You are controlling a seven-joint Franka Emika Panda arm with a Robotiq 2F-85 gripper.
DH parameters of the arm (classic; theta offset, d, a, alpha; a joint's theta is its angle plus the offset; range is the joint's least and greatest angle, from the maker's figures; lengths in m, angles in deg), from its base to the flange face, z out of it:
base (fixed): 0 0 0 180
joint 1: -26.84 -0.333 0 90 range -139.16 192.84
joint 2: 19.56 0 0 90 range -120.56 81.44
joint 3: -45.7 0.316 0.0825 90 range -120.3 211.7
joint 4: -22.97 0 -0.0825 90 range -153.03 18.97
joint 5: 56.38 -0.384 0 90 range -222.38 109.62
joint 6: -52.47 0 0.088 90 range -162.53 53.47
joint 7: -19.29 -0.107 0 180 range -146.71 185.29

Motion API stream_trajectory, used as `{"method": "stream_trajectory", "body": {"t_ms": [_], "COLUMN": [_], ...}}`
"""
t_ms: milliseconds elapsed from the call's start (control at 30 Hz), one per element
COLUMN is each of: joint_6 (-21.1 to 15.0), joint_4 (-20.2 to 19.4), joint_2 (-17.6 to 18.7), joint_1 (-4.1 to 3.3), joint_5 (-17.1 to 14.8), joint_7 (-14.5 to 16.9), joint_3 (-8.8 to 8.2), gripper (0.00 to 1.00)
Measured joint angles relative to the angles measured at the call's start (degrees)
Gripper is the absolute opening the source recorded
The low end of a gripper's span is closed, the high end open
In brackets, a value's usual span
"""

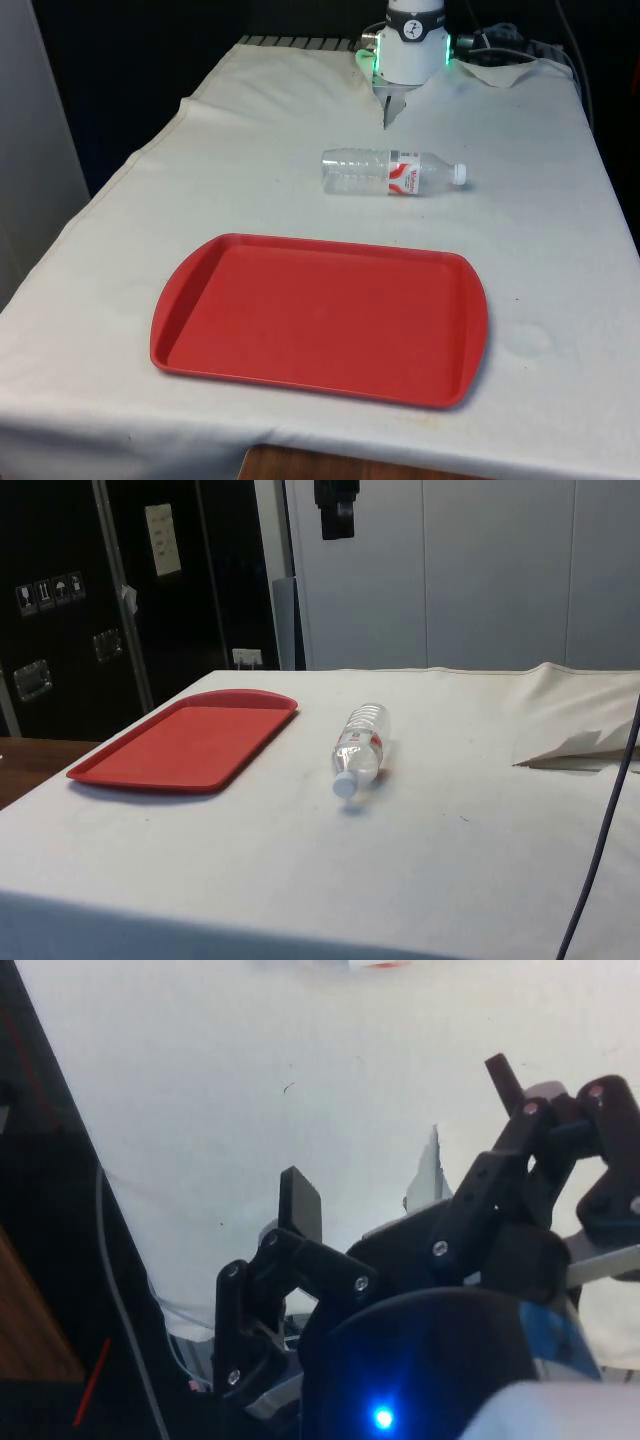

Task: Place the bottle upright on the tray.

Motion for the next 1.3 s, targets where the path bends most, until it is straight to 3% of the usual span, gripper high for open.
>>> {"method": "stream_trajectory", "body": {"t_ms": [1300], "joint_6": [0.0], "joint_4": [0.0], "joint_2": [0.1], "joint_1": [0.46], "joint_5": [-0.2], "joint_7": [19.5], "joint_3": [0.0], "gripper": [1.0]}}
